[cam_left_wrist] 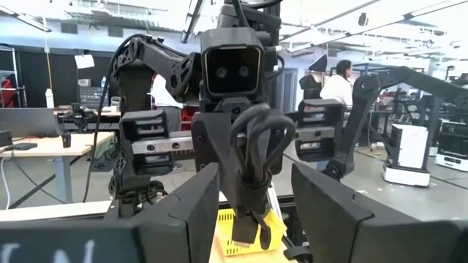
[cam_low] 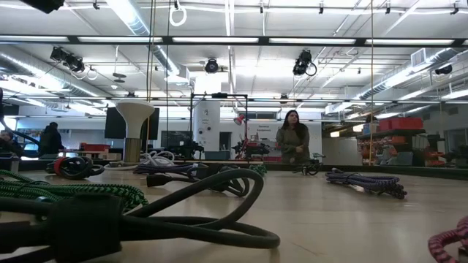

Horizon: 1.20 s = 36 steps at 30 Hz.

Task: Pick & Place USB Port
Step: Put the black charger cable into the green bin

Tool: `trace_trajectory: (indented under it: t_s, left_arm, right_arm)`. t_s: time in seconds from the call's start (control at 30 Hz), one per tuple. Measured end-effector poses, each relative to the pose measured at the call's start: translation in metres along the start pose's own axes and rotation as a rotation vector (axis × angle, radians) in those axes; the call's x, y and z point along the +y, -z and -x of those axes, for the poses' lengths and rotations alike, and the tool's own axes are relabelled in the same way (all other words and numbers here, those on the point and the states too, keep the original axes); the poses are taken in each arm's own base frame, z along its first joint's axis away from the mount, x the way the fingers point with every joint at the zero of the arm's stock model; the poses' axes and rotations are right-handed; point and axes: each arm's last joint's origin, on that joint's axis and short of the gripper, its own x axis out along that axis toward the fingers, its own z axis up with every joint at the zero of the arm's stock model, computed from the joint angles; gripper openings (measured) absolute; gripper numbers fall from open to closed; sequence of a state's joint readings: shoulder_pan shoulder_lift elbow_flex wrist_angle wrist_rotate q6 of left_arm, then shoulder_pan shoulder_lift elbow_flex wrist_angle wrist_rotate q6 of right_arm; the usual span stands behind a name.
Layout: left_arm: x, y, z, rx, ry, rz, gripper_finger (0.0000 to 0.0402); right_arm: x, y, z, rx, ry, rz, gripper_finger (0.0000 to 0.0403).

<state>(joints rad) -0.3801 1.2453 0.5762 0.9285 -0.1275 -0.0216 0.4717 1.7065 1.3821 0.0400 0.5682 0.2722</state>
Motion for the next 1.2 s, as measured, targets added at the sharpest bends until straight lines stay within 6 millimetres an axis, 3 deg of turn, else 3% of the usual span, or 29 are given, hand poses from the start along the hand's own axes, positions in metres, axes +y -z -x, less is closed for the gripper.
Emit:
trace_trajectory:
  t_s: [0.87, 0.97, 1.13, 1.2]
  left_arm:
    - [0.007, -0.005, 0.0, -0.05, -0.054, -0.007, 0.0174]
    - [0.007, -0.005, 0.0, -0.046, -0.055, -0.007, 0.0143]
    - [0.006, -0.005, 0.0, -0.046, -0.032, -0.024, 0.0021]
    - [0.006, -0.005, 0.0, -0.046, -0.02, -0.026, 0.0014]
  right_arm:
    - [-0.002, 0.004, -0.01, 0.003, -0.024, -0.007, 0.0]
    - [-0.003, 0.005, -0.011, 0.005, -0.026, -0.007, 0.0]
    - [-0.004, 0.005, -0.012, 0.009, -0.03, -0.006, 0.0]
    - [-0.003, 0.005, -0.012, 0.007, -0.032, -0.007, 0.0008]
